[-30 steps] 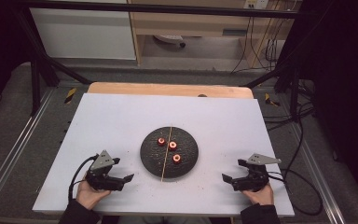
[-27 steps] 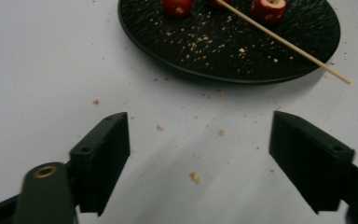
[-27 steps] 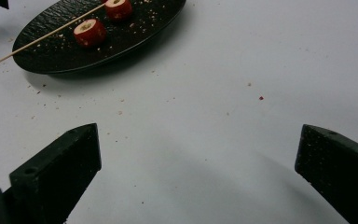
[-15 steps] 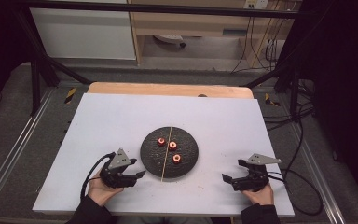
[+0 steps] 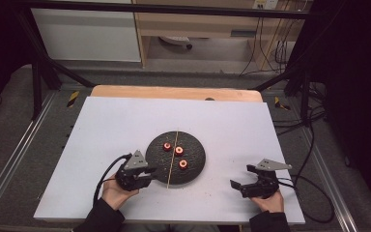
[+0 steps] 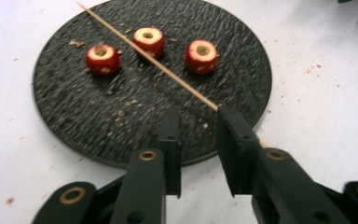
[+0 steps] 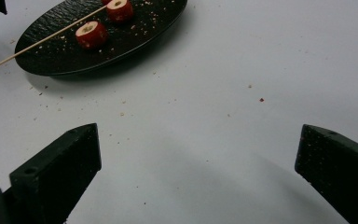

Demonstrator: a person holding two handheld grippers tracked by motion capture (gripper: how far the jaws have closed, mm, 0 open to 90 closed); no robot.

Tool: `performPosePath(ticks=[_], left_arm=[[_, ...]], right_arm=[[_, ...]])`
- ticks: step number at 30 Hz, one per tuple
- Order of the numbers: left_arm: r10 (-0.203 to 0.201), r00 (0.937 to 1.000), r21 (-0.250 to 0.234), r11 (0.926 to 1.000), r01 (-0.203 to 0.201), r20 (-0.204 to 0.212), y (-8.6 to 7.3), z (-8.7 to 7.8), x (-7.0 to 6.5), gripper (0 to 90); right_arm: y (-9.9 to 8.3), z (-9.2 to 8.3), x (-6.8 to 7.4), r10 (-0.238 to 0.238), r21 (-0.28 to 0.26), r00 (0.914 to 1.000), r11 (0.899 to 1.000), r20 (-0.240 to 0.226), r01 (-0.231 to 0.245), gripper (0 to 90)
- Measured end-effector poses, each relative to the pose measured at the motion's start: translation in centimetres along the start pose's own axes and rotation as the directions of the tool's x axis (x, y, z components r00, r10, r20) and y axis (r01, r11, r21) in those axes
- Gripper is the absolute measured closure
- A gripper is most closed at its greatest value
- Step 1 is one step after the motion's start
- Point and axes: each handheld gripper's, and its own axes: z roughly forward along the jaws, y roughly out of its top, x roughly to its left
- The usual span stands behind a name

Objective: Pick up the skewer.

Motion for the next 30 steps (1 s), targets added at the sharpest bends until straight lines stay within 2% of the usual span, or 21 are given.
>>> performPosePath(ticks=[7,13,21,23,28,30], left_arm=[[-0.007,0.9997,-0.007,0.9999,0.007,0.021,0.9,1.0,-0.6,81.1],[-0.025,0.9986,0.016,0.9996,0.025,0.046,1.1,2.3,-0.8,89.0],[-0.024,0.9980,0.030,0.9993,0.022,0.059,1.1,3.6,-1.4,89.5],[-0.022,0.9981,0.048,0.9987,0.019,0.057,1.1,4.1,-1.6,89.5],[-0.035,0.9976,0.057,0.9979,0.031,0.060,1.0,4.4,-1.6,89.4],[-0.027,0.9979,0.067,0.9975,0.023,0.059,1.0,4.4,-1.6,89.4]], right_arm=[[0.0,0.0,0.0,-0.002,0.001,1.0000,1.000,0.000,0.002,1.2],[0.0,0.0,0.0,-0.001,0.001,1.0000,1.000,0.000,0.001,1.2],[0.0,0.0,0.0,-0.002,0.000,1.0000,1.000,0.001,0.002,1.2],[0.0,0.0,0.0,-0.002,0.000,1.0000,1.000,-0.001,0.002,1.2],[0.0,0.0,0.0,-0.002,-0.001,1.0000,1.000,0.000,0.002,1.2],[0.0,0.0,0.1,-0.001,0.001,1.0000,1.000,0.000,0.001,1.2]])
